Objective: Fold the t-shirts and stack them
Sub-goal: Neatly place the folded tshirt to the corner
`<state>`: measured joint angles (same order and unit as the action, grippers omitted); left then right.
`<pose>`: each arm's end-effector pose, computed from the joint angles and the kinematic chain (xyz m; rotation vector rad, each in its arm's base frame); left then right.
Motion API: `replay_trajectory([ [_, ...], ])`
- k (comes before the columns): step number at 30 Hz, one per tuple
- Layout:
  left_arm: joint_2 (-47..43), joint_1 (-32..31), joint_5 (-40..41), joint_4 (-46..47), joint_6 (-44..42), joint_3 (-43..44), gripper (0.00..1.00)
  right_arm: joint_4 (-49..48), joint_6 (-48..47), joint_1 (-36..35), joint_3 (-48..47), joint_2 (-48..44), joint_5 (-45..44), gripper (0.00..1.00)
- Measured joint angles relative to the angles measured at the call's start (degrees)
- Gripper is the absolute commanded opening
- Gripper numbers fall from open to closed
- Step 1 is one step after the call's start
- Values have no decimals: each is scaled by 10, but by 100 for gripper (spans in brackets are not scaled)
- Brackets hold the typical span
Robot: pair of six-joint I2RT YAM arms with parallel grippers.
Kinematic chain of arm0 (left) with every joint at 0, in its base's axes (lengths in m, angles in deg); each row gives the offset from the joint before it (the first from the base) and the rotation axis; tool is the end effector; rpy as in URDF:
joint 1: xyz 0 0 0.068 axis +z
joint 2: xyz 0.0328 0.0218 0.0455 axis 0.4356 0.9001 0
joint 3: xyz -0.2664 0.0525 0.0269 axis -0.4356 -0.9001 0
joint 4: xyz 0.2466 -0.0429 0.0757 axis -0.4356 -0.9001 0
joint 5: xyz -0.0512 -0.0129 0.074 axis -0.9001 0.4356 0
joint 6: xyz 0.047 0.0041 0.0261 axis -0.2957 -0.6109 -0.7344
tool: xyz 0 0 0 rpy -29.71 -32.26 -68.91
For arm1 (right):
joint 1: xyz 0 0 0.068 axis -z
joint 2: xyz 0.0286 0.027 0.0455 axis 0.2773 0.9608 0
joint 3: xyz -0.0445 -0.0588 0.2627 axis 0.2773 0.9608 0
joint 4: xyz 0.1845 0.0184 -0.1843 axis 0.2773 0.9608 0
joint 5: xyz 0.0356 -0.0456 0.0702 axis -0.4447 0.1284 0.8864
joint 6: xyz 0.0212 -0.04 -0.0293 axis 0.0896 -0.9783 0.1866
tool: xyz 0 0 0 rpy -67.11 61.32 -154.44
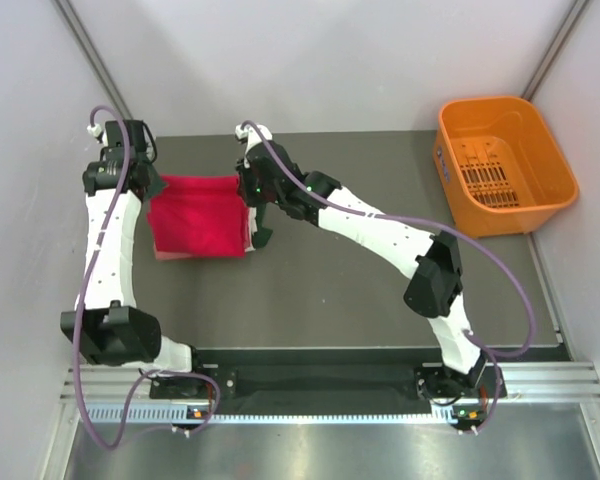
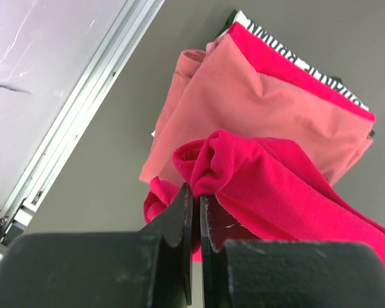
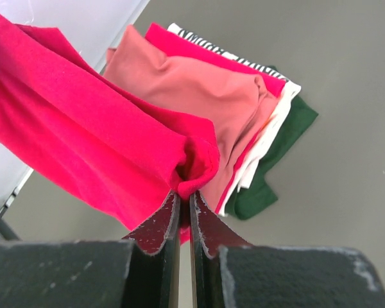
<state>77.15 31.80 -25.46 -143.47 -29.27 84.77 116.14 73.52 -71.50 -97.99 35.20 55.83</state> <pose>0.2888 0.0409 0.4050 -0.7142 2.2235 0.2138 0.2839 0.4001 0.3649 -0.4961 2.0169 0.6589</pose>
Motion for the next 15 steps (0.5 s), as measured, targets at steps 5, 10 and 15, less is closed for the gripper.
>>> replay_trajectory([
  [5, 39, 10, -5, 2, 1, 27, 0, -12, 9, 17, -25, 34, 17, 0],
  [10, 72, 18, -12, 5, 2, 33, 0, -24, 23, 41, -58, 71, 54, 0],
  [15, 106, 30, -29, 17, 9, 35, 0, -62, 37, 64, -69, 111, 88, 0],
])
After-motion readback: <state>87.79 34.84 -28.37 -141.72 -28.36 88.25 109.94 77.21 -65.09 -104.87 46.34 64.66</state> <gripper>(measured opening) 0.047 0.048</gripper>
